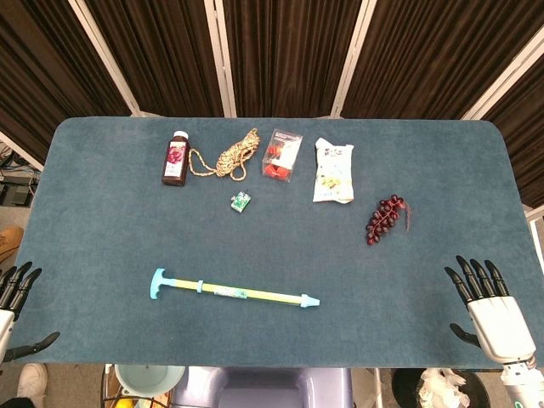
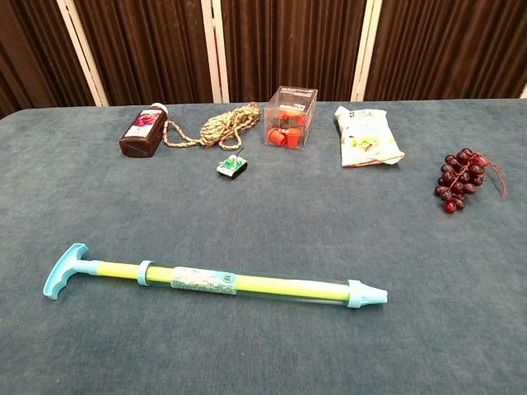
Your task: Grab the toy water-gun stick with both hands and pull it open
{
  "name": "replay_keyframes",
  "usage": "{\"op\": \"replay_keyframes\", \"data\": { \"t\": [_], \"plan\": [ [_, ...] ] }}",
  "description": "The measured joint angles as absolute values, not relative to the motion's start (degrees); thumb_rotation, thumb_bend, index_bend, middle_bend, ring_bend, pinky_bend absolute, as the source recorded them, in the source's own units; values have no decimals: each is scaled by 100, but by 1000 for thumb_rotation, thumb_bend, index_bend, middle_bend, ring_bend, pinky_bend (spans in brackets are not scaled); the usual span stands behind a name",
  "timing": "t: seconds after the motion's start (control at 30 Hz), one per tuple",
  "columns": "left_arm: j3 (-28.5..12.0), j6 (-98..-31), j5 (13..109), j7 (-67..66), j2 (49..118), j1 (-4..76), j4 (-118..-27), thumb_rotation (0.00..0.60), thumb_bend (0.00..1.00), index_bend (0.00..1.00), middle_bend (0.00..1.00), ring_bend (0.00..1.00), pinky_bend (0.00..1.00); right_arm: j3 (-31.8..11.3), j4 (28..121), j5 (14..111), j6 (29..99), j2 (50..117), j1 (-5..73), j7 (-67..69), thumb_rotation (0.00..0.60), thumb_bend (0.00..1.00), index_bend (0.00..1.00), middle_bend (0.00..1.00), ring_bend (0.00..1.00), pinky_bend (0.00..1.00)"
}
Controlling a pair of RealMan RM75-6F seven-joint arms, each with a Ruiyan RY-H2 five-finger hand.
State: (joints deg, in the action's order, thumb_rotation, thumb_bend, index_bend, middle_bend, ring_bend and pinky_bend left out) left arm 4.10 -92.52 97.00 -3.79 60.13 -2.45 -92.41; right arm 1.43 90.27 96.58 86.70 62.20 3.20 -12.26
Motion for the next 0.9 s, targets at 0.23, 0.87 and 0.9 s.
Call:
{"op": "replay_keyframes", "data": {
  "t": [0.23, 0.87, 0.9],
  "plan": [
    [420, -9284, 9731, -423, 6006, -259, -9250, 600, 26, 0, 0, 0, 10, 143, 9056, 9619, 8648, 6191, 318, -1182, 600, 139, 115, 0, 0, 0],
    [416, -9176, 9673, -428, 6005, -222, -9275, 600, 26, 0, 0, 0, 10, 138, 9057, 9596, 8607, 6219, 332, -1216, 600, 137, 116, 0, 0, 0],
    [417, -9174, 9674, -433, 6005, -222, -9282, 600, 26, 0, 0, 0, 10, 139, 9054, 9593, 8605, 6218, 332, -1215, 600, 136, 116, 0, 0, 0]
  ]
}}
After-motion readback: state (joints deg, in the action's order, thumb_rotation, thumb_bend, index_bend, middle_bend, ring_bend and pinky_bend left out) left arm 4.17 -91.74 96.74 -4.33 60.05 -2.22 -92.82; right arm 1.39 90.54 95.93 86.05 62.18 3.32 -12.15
